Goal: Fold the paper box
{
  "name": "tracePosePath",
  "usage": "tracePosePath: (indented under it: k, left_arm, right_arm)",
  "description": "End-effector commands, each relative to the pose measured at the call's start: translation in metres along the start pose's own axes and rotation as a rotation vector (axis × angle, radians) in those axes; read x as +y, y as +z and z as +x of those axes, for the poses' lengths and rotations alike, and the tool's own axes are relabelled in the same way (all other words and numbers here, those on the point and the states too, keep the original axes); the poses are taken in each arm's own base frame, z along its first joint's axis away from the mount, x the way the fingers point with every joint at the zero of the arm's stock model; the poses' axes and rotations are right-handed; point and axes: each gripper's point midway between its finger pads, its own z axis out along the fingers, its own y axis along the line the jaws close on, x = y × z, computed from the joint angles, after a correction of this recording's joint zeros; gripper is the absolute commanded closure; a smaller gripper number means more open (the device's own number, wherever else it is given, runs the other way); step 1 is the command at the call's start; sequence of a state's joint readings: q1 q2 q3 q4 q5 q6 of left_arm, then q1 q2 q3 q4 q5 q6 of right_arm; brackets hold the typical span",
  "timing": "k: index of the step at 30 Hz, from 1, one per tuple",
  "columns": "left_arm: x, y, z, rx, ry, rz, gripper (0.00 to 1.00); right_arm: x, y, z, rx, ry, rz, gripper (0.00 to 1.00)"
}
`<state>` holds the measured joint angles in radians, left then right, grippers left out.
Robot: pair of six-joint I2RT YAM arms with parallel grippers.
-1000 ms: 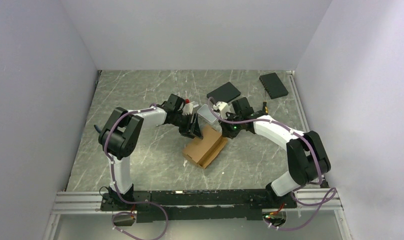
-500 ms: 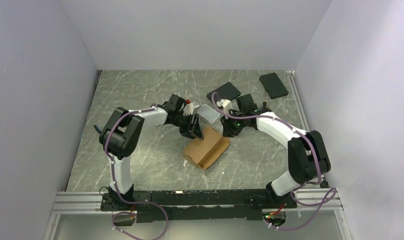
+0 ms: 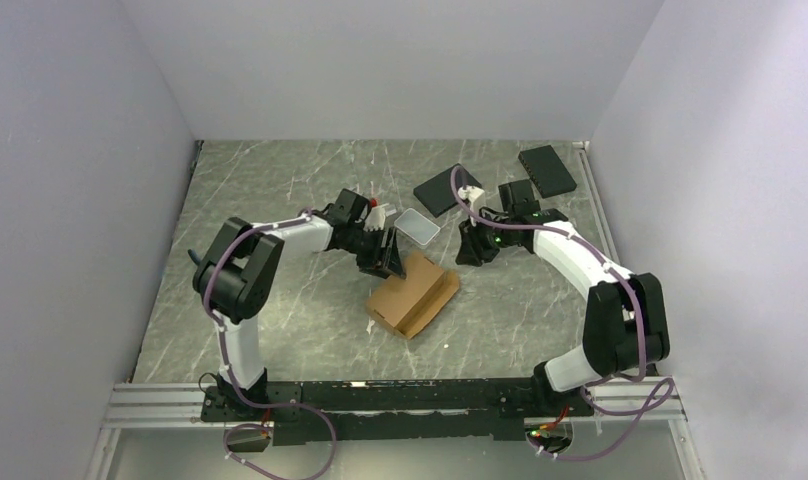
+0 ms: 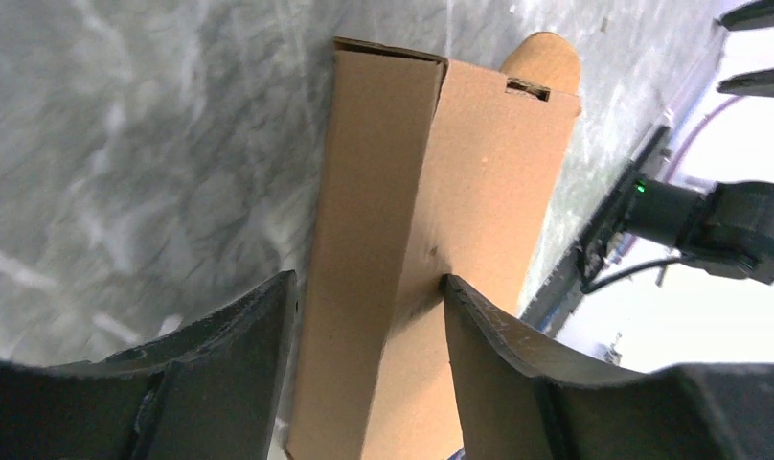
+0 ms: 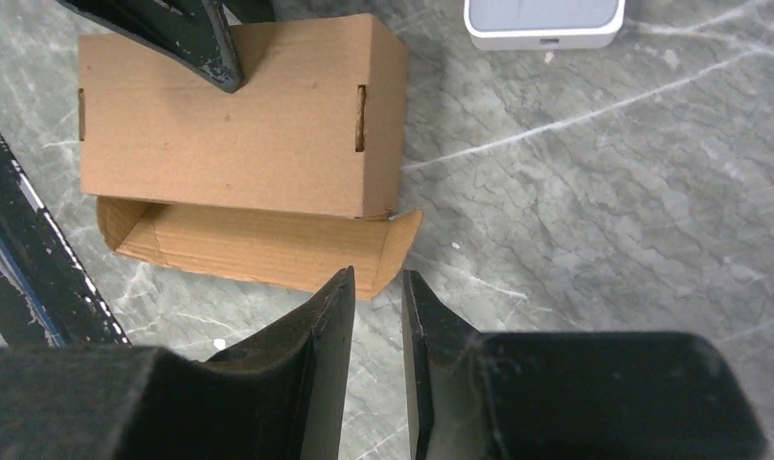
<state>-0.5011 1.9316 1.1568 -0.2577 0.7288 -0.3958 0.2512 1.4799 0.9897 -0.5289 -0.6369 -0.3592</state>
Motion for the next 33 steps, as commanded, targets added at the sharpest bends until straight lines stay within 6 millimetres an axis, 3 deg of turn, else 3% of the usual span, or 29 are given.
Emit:
tracePosePath:
  k: [1,6,9,11,13,15,18,21,25,29,33]
  left_arm:
    - [0.004,-0.038,-0.023,-0.162,0.048,-0.177,0.36]
    - [-0.017,-0.098,-0.038,-0.374,0.096,-0.298,0.33]
    - [-0.021,-0.123,-0.016,-0.457,0.047,-0.327,0.38]
    - [-0.020,-0.128,0.009,-0.476,-0.018,-0.309,0.53]
    - [-0.013,-0.121,0.046,-0.452,-0.109,-0.265,0.81]
    - [-0.010,-0.115,0.076,-0.439,-0.193,-0.216,1.00]
    - [-0.008,-0.106,0.112,-0.412,-0.302,-0.167,1.00]
    - [-0.008,-0.091,0.132,-0.375,-0.349,-0.142,1.00]
    - [-0.004,-0.070,0.134,-0.334,-0.348,-0.154,1.00]
    - [-0.002,-0.059,0.114,-0.322,-0.335,-0.183,1.00]
    - [0.008,-0.055,0.093,-0.323,-0.323,-0.276,1.00]
  right_arm:
    - [0.013,-0.008,-0.028,-0.121,-0.080,-0.055,0.72]
    - [0.012,-0.008,-0.036,-0.222,-0.155,-0.024,0.75]
    - [0.014,-0.009,-0.038,-0.282,-0.232,-0.010,0.77]
    - [0.014,-0.010,-0.038,-0.318,-0.303,0.009,0.81]
    - [0.001,-0.006,-0.040,-0.324,-0.340,0.092,0.92]
    - [-0.021,-0.001,-0.041,-0.275,-0.328,0.184,1.00]
    - [-0.040,0.011,-0.042,-0.189,-0.280,0.211,1.00]
    - [-0.041,0.030,-0.035,-0.131,-0.259,0.192,1.00]
    - [-0.034,0.054,-0.024,-0.065,-0.279,0.180,1.00]
    - [-0.029,0.062,-0.018,-0.027,-0.303,0.170,1.00]
    - [-0.012,0.065,-0.009,-0.018,-0.344,0.107,1.00]
